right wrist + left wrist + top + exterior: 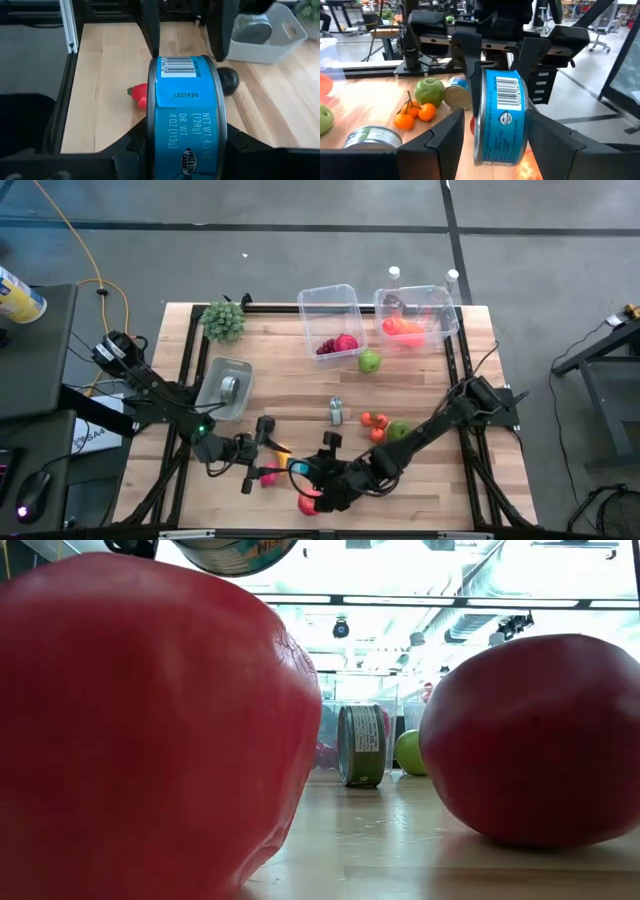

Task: Pick & Place Food Item
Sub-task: Put the yellow tuna can into the gray bin

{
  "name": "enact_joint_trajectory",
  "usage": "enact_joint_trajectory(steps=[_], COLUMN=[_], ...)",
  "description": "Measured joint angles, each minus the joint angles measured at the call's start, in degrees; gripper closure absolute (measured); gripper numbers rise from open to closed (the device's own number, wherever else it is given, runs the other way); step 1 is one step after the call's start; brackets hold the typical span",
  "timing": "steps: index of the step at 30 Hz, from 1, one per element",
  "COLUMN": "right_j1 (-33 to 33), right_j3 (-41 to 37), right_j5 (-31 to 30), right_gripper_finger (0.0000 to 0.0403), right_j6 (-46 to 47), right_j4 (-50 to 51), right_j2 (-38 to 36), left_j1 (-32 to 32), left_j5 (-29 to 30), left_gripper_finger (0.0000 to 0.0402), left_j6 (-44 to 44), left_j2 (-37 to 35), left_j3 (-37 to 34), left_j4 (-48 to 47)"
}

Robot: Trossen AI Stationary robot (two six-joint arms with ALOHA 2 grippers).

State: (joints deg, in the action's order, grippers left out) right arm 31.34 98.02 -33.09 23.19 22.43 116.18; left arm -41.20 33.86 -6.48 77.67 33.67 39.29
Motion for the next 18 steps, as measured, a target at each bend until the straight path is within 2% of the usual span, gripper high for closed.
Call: enact_joint_trajectory(steps=[8, 13, 18], right_j1=[-1.6, -3.0, -3.6], right_j3=[0.0, 0.3, 0.2], right_j5=[1.7, 2.1, 5.6], right_gripper_finger=[0.0282, 0.0282, 0.0282], right_j6=[-4.3, -6.4, -7.8], right_j4=[-2.8, -4.3, -4.8], right_j2=[0.1, -0.2, -0.1], left_j1=[-0.4, -0.5, -0.7], left_j5=[-2.5, -1.6, -1.9], left_gripper_finger=[0.0202, 0.0202, 0.0202], left_j6=[0.0, -1.3, -1.2], left_j2=[1.0, 3.0, 4.8], left_j3=[0.0, -0.2, -0.2], left_j4=[-0.6, -0.8, 0.0])
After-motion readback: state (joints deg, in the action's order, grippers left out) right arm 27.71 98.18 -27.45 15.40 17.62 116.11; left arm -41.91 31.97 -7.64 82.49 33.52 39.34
